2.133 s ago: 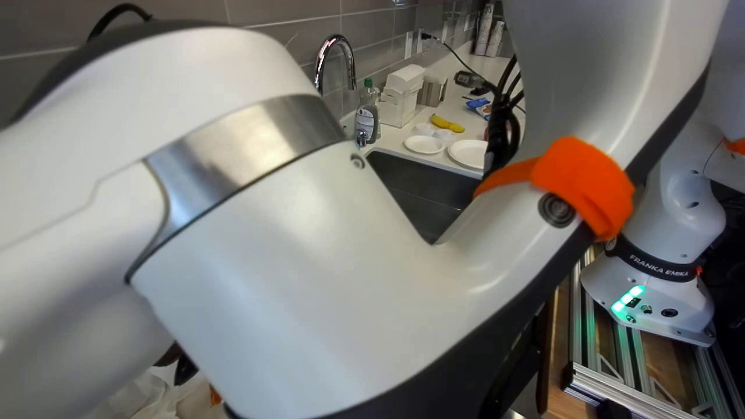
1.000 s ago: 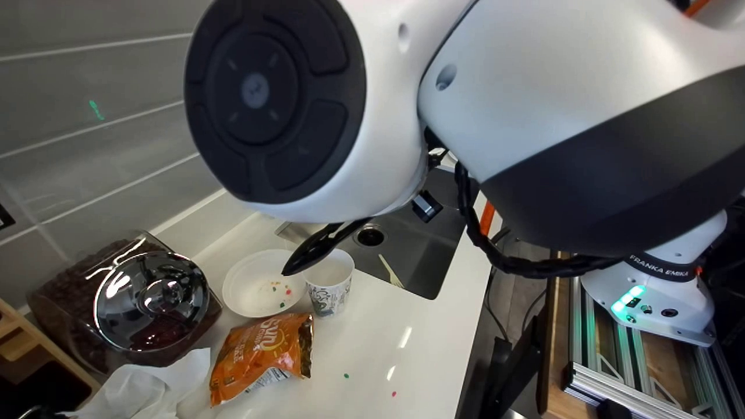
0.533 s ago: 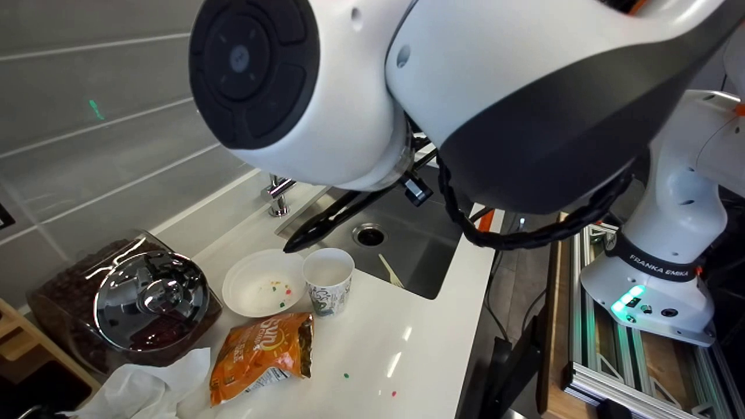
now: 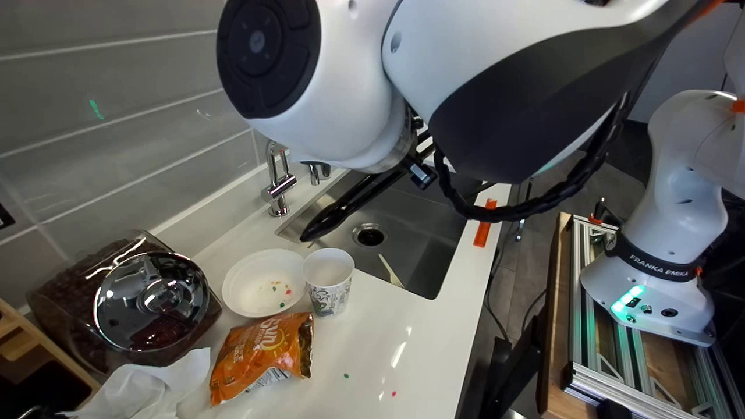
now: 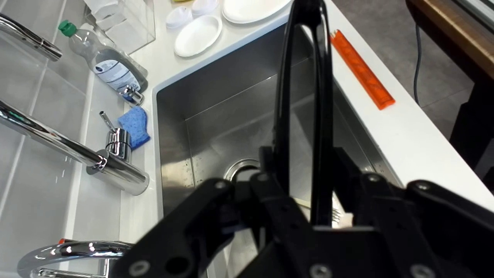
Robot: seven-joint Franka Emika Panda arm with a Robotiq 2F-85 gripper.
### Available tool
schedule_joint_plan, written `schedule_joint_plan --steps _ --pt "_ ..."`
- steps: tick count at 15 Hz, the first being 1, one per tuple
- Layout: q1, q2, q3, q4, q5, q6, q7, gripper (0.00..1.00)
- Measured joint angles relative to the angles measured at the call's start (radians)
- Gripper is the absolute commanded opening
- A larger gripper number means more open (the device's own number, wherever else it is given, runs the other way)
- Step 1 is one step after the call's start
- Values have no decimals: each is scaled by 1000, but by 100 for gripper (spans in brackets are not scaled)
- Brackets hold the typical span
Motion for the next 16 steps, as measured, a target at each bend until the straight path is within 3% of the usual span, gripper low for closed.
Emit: schedule_joint_plan --steps 16 --pt "-37 1 28 -42 0 0 -74 15"
